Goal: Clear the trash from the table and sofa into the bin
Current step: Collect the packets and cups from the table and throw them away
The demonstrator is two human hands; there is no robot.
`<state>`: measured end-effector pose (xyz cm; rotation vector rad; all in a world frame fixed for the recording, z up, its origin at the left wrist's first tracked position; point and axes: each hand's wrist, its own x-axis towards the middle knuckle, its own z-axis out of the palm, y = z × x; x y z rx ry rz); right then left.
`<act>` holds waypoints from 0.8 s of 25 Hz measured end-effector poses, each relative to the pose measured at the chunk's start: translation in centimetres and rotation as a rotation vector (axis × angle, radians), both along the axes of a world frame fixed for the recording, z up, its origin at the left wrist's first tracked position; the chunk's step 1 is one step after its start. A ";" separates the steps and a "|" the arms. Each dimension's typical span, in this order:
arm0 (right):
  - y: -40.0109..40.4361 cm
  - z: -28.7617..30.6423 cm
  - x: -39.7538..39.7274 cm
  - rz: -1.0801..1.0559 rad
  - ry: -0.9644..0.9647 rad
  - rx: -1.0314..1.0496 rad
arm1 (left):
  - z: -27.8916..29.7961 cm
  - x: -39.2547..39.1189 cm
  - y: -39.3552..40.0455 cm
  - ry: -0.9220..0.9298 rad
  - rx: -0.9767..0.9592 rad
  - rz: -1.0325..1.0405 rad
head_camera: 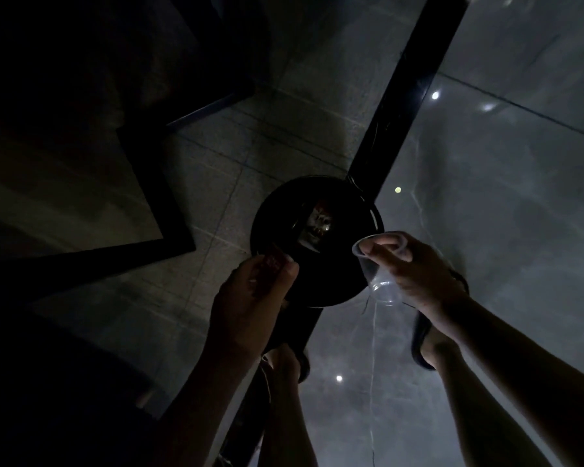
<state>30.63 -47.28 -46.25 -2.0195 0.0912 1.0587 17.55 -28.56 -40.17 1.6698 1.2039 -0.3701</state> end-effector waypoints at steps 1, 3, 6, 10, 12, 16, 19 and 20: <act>-0.2 -0.7 0.3 -0.005 0.012 0.011 | -0.7 0.3 0.0 0.000 -0.003 -0.013; -0.4 -1.8 0.8 0.036 0.019 0.037 | -2.6 1.1 -0.4 0.015 -0.018 -0.047; -0.6 -2.7 1.4 0.072 0.043 0.084 | -5.8 3.1 -1.6 0.058 -0.060 -0.079; -1.4 -3.4 2.0 0.113 0.091 0.119 | -10.6 6.0 -2.6 0.112 -0.080 0.010; -1.7 -3.7 2.1 0.101 0.119 0.139 | -12.4 6.8 -2.6 0.150 -0.023 0.028; -1.6 -3.8 2.2 0.103 0.119 0.152 | -14.4 7.9 -2.3 0.184 0.087 -0.027; -1.3 -3.5 2.4 0.106 0.106 0.154 | -13.8 8.5 -2.5 0.223 0.088 -0.105; -1.3 -3.5 2.4 0.096 0.115 0.149 | -13.3 8.2 -2.6 0.220 0.117 -0.150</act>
